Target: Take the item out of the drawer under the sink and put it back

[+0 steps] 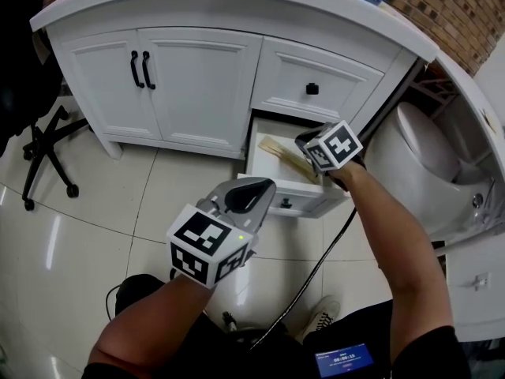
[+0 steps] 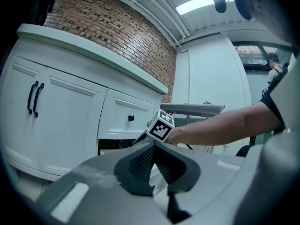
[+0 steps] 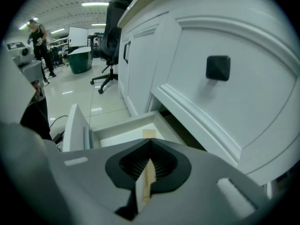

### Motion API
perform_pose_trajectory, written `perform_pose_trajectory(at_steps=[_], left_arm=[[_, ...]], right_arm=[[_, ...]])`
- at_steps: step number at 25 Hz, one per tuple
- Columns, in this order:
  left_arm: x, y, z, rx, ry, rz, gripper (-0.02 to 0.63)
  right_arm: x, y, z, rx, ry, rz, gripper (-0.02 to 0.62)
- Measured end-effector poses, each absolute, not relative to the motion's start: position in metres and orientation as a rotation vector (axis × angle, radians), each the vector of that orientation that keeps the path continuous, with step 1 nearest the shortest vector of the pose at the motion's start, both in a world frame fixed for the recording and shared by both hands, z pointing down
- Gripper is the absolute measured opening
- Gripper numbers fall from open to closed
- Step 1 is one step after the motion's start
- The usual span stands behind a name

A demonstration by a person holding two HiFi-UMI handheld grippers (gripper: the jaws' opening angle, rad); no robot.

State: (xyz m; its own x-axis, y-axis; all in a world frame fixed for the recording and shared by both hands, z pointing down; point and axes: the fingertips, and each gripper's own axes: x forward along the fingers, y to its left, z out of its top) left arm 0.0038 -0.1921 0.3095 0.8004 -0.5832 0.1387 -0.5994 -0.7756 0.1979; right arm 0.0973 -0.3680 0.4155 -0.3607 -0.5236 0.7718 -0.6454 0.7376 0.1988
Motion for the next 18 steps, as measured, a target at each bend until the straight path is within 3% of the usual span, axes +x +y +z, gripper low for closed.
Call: perform_pose_trajectory(at_steps=[18], left_arm=[[-0.009,-0.174,0.293,2.779,-0.935,0.064,0.006]], right_arm=[[0.108,-0.194,0.268,1.107,-2.633,0.348,0.008]])
